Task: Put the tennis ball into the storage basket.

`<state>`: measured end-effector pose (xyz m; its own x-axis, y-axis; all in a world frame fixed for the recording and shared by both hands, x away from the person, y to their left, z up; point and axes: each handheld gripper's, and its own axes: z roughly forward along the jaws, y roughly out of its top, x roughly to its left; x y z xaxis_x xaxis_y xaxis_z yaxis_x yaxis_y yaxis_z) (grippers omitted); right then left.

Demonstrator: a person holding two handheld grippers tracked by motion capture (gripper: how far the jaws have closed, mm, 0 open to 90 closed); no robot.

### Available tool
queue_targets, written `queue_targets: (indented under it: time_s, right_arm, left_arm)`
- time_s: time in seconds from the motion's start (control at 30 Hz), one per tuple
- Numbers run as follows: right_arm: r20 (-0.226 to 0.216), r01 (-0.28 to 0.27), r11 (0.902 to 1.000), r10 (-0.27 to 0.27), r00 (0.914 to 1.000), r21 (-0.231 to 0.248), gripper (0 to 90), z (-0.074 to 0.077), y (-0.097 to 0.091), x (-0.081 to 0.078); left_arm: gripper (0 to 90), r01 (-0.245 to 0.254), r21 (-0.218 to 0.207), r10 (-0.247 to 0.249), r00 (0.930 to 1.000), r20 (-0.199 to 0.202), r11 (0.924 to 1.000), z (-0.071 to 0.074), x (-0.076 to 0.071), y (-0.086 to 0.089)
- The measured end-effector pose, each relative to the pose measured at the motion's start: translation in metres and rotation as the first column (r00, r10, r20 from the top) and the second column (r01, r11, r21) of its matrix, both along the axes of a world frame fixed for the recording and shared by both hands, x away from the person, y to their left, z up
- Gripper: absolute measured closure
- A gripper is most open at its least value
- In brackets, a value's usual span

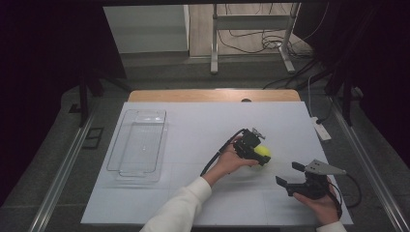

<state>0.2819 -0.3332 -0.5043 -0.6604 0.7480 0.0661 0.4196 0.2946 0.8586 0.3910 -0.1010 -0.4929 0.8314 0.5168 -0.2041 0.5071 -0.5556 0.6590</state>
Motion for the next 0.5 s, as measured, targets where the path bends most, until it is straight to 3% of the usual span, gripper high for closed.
queue_targets:
  time_s: [0.5]
  right_arm:
    - [0.001, 0.004, 1.0, -0.004, 1.0, -0.003, 11.7, 0.0, 0.0, 0.0]
  left_arm:
    - [27.3, -0.019, -0.046, 0.021, 0.9994, 0.029, 0.9988, 0.011, -0.009, 0.018]
